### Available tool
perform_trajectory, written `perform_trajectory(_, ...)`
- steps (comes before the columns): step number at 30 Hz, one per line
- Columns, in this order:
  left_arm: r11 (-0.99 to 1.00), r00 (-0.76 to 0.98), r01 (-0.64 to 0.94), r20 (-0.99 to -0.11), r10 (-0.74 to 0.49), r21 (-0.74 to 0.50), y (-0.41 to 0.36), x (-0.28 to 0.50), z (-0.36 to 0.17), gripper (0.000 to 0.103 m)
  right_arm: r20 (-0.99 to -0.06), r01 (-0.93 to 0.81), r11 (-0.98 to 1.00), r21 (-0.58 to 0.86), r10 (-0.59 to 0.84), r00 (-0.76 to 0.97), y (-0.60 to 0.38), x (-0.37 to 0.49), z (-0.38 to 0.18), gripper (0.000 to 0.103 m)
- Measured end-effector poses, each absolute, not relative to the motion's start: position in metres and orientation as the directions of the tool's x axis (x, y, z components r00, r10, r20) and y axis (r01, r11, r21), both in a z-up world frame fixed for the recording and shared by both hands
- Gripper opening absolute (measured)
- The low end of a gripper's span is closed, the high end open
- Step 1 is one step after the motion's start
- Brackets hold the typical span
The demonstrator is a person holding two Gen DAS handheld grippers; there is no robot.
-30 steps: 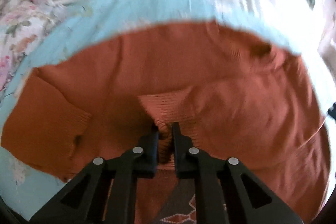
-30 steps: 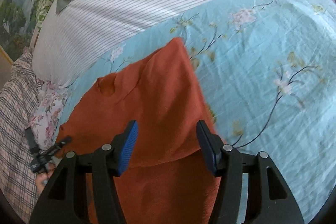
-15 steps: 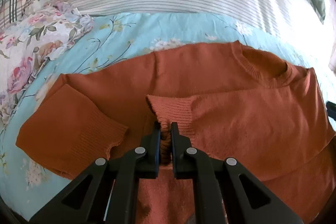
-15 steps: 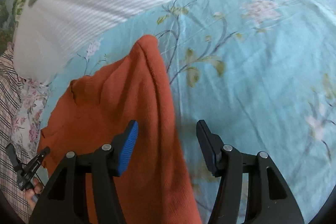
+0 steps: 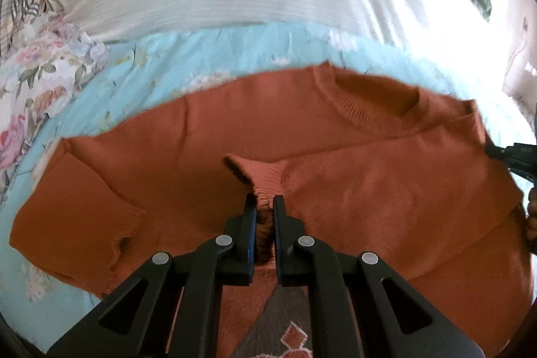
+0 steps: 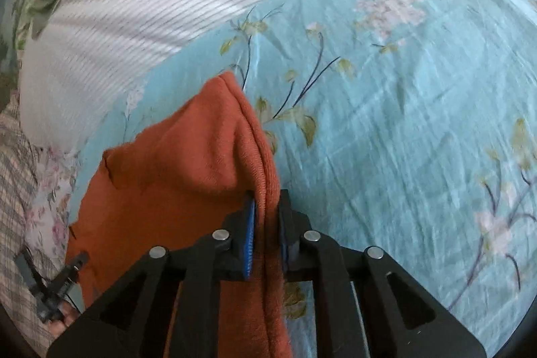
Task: Fold small clothes
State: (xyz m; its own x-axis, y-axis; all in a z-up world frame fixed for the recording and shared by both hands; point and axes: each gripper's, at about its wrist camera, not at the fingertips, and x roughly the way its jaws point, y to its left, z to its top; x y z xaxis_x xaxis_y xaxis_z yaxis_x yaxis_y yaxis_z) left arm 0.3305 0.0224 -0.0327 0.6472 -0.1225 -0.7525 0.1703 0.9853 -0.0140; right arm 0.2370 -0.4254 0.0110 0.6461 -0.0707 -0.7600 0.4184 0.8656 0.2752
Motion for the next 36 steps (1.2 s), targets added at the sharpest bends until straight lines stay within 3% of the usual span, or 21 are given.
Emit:
perform_trajectory(3, 0.99, 0.629, 0.139, -0.77, -0.107, -0.023, 0.034, 0.336, -0.041, 0.007, -0.717, 0.372, 0.889, 0.267, -0.075, 0.693, -0.406, 0.221, 0.027, 0.02)
perform_trajectory(5, 0.99, 0.626, 0.137, -0.771, -0.115, -0.037, 0.042, 0.335, -0.042, 0.007, -0.747, 0.275, 0.925, 0.261, 0.013, 0.665, -0.383, 0.223, 0.02, 0.025)
perform_trajectory(7, 0.99, 0.623, 0.139, -0.775, -0.109, -0.027, 0.042, 0.336, -0.045, 0.007, -0.792, 0.273, 0.937, 0.218, 0.006, 0.61, -0.376, 0.225, 0.005, 0.032)
perform_trajectory(8, 0.99, 0.625, 0.138, -0.774, -0.101, -0.017, 0.041, 0.335, -0.045, 0.007, -0.803, 0.3, 0.938, 0.175, -0.041, 0.594, -0.378, 0.223, 0.0, 0.031)
perform_trajectory(11, 0.99, 0.625, 0.139, -0.777, -0.082, 0.007, 0.042, 0.329, -0.045, 0.009, -0.769, 0.353, 0.904, 0.241, -0.044, 0.638, -0.394, 0.204, 0.008, 0.028)
perform_trajectory(14, 0.993, 0.638, 0.11, -0.769, -0.047, 0.031, 0.059, 0.313, -0.037, 0.012, -0.752, 0.369, 0.907, 0.204, -0.096, 0.652, -0.381, 0.187, 0.025, 0.037)
perform_trajectory(16, 0.997, 0.66, 0.069, -0.752, -0.01, 0.047, 0.082, 0.3, -0.027, 0.012, -0.734, 0.314, 0.921, 0.23, -0.048, 0.677, -0.365, 0.173, 0.034, 0.053)
perform_trajectory(17, 0.998, 0.664, 0.054, -0.747, -0.005, 0.04, 0.092, 0.295, -0.023, 0.013, -0.73, 0.293, 0.926, 0.236, -0.03, 0.683, -0.357, 0.168, 0.034, 0.054)
perform_trajectory(19, 0.999, 0.671, 0.032, -0.741, -0.007, 0.019, 0.114, 0.288, -0.016, 0.025, -0.73, 0.253, 0.936, 0.245, 0.006, 0.683, -0.34, 0.153, 0.033, 0.055)
perform_trajectory(20, 1.0, 0.672, 0.028, -0.74, -0.01, 0.012, 0.125, 0.285, -0.013, 0.036, -0.733, 0.237, 0.937, 0.256, 0.028, 0.68, -0.332, 0.149, 0.03, 0.055)
perform_trajectory(25, 0.998, 0.664, 0.058, -0.747, -0.02, 0.024, 0.141, 0.282, -0.01, 0.059, -0.755, 0.184, 0.927, 0.328, 0.14, 0.641, -0.287, 0.132, 0.004, 0.055)
perform_trajectory(27, 0.996, 0.654, 0.078, -0.757, -0.01, 0.054, 0.134, 0.286, -0.014, 0.078, -0.766, 0.169, 0.928, 0.333, 0.161, 0.622, -0.277, 0.132, -0.004, 0.055)
perform_trajectory(28, 0.995, 0.653, 0.075, -0.758, 0.001, 0.067, 0.132, 0.288, -0.017, 0.079, -0.771, 0.163, 0.929, 0.332, 0.168, 0.615, -0.274, 0.131, -0.006, 0.055)
perform_trajectory(32, 0.99, 0.609, 0.046, -0.789, 0.079, 0.134, 0.129, 0.309, -0.04, 0.078, -0.777, 0.149, 0.932, 0.33, 0.178, 0.603, -0.268, 0.126, -0.005, 0.055)
perform_trajectory(34, 0.987, 0.571, 0.009, -0.811, 0.127, 0.161, 0.134, 0.321, -0.053, 0.066, -0.771, 0.149, 0.932, 0.33, 0.175, 0.613, -0.265, 0.126, -0.002, 0.055)
perform_trajectory(36, 0.995, 0.546, -0.029, -0.833, 0.094, 0.093, 0.147, 0.328, -0.058, 0.041, -0.761, 0.15, 0.93, 0.336, 0.174, 0.625, -0.266, 0.126, 0.003, 0.055)
